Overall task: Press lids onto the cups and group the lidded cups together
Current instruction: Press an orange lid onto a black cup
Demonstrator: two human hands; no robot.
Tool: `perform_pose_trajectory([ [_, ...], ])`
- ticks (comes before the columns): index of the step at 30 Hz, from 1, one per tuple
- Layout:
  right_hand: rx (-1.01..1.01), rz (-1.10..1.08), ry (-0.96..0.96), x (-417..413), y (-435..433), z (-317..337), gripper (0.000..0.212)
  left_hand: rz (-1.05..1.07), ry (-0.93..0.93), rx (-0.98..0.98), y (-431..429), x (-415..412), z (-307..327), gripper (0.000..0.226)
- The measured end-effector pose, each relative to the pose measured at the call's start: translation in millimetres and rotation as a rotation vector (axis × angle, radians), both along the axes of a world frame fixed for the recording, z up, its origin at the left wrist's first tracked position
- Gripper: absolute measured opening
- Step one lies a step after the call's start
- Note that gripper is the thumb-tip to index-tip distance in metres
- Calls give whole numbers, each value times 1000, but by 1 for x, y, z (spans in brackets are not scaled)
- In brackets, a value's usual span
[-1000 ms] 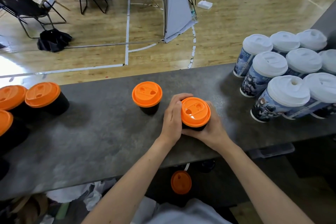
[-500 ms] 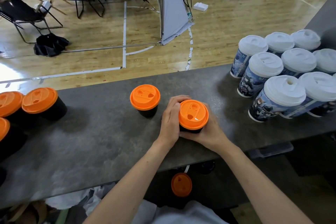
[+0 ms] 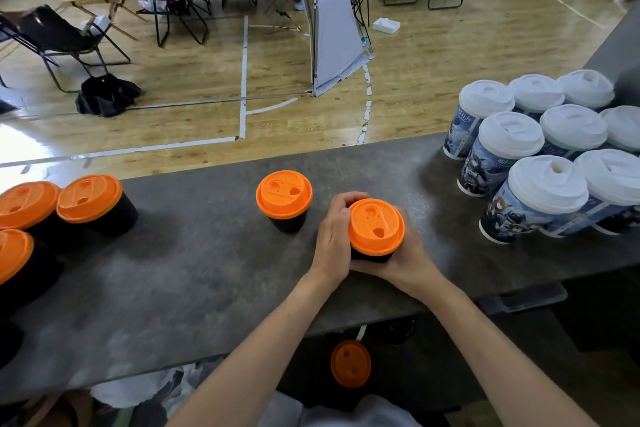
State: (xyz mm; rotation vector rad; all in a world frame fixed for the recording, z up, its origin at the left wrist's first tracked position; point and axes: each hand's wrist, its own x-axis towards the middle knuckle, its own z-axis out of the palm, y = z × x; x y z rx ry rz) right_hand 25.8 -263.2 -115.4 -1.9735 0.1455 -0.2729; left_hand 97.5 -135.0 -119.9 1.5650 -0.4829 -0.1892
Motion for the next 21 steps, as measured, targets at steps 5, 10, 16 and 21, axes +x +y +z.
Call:
perform_pose_trajectory([
  [5, -22, -15, 9, 0, -4, -4, 86, 10, 10, -38, 0, 1, -3, 37],
  [10, -44, 51, 24, 2, -8, -3, 81, 11, -5, -33, 0, 1, -2, 42],
  [16, -19, -27, -41, 0, 1, -1, 93, 35, -27, -8, -1, 1, -3, 41],
  [21, -35, -27, -1, 0, -4, -5, 83, 19, -10, -27, -1, -1, -1, 40],
])
